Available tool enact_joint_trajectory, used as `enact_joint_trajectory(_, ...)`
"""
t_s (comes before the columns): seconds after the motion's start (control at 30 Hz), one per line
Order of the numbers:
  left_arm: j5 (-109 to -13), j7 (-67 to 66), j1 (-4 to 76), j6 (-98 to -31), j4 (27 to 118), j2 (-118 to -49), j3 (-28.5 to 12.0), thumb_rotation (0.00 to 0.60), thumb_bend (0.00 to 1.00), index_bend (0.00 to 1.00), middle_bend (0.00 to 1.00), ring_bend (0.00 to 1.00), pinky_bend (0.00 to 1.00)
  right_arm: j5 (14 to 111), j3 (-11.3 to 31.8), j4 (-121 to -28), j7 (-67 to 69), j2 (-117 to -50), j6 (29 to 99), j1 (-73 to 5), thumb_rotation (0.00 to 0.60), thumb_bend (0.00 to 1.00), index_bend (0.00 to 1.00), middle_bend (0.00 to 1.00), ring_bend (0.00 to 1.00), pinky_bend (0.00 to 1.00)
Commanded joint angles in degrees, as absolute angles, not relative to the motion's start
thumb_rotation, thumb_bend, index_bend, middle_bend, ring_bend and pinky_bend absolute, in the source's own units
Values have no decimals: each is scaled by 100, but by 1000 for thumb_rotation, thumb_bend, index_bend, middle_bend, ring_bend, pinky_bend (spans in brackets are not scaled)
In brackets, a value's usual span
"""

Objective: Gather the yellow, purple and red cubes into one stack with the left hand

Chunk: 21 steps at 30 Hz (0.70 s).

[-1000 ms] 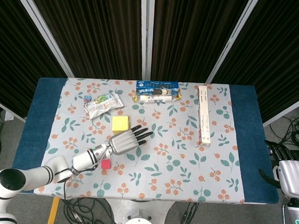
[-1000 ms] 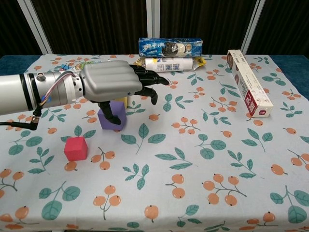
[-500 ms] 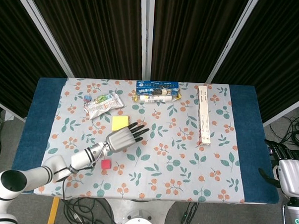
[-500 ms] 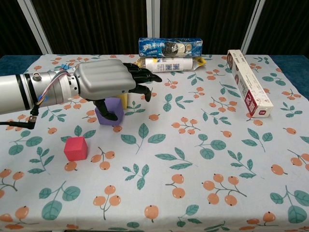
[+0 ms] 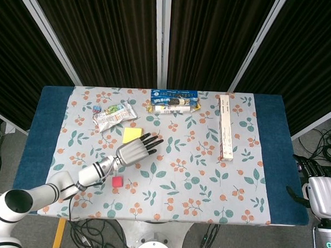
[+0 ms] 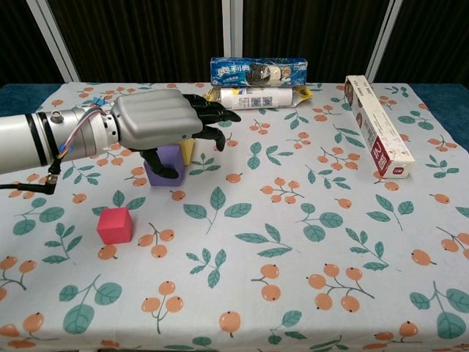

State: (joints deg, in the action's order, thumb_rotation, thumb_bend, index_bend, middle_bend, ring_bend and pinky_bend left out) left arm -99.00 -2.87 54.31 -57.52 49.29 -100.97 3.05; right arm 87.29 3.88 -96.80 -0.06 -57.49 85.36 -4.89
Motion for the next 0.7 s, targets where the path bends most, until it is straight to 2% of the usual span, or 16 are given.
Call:
enact_joint_trajectory(0.03,-9891,-271,5421,-5761,4883,-10119,318,600,110,330,8,52,163,8735,383,-9682,-6,-5747,8545,-480,600,125,135,185,175,274)
enact_joint_trajectory(0.4,-9871,-244,5322,-5957,4990,-10036,338,600,106,330,8,51,163,8759,385,-9695,1,-5739,8575,-468,600,125,134,185,175,274)
enact_joint_trajectory(0.7,-9911,-387,4873,-6678,5980,-9229,424,600,106,330,8,51,163,8832,385,-9629,109,-5766,8591,-484,600,124,135,185,175,274)
